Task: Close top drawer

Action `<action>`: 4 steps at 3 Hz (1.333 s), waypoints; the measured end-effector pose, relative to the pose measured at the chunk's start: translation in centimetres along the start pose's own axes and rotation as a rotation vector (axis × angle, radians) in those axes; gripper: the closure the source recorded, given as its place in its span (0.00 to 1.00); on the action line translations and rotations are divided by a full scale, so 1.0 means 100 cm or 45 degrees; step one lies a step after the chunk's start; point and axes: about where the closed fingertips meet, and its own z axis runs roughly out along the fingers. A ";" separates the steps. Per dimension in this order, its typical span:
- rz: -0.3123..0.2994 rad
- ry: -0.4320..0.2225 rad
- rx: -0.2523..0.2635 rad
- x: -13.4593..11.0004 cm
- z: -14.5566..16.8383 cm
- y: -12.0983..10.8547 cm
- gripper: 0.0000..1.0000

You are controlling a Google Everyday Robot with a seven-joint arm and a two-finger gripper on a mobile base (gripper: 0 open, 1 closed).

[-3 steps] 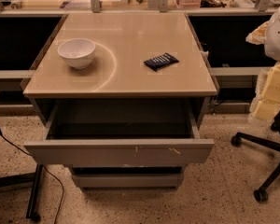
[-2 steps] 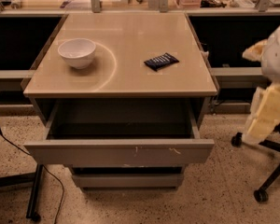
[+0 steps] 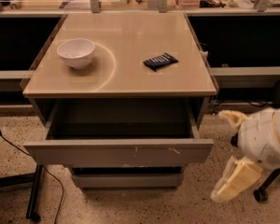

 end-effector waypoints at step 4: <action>0.141 -0.102 -0.048 0.023 0.034 0.015 0.64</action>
Offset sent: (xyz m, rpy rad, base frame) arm -0.0162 0.0018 -0.0291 0.0822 0.0250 -0.0568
